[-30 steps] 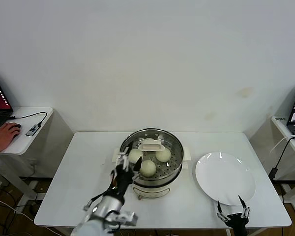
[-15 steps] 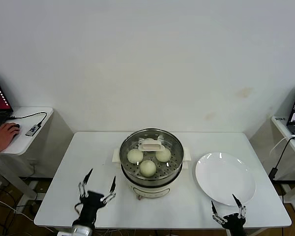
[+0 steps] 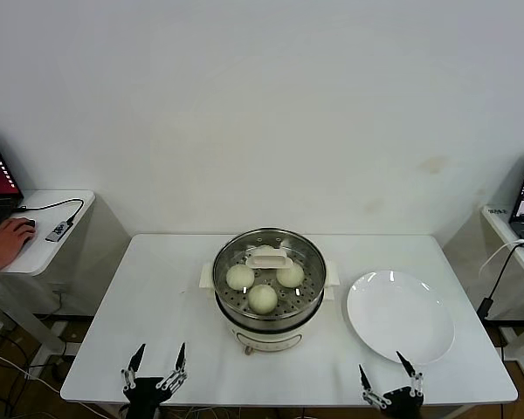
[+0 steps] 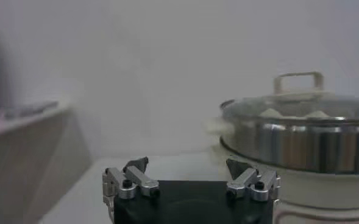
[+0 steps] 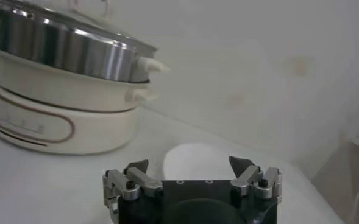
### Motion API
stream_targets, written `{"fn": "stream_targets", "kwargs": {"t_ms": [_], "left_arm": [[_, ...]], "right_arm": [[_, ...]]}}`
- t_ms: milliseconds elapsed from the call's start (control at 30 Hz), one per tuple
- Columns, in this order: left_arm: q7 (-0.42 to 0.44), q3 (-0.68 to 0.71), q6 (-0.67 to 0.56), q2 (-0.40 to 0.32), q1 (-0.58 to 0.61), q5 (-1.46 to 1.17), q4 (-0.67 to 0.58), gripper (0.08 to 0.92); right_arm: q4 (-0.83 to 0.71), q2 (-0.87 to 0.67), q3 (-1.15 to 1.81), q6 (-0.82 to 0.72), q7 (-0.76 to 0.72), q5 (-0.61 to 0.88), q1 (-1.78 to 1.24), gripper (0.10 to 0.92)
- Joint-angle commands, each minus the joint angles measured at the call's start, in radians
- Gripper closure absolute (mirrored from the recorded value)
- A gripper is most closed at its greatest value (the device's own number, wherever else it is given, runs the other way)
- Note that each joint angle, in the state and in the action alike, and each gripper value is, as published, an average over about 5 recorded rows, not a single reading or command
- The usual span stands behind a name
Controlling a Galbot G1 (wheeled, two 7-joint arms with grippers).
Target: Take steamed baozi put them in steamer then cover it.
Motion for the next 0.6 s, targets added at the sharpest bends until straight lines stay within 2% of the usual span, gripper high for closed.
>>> {"fn": "stream_targets", "kwargs": {"t_ms": [33,600], "left_arm": [[0.023,-0.023,-0.024,-0.003,0.049,-0.11,0.02,0.177],[0.022,-0.02,0.015,0.0,0.036,-0.09,0.046,0.177]], "right_arm": [[0.102,-0.046,-0.067,-0.098,-0.025,0.197,-0.056,0.203],[0.129,-0.055,-0.023,-0.164,0.024,0.21,-0.053,0.203]]}}
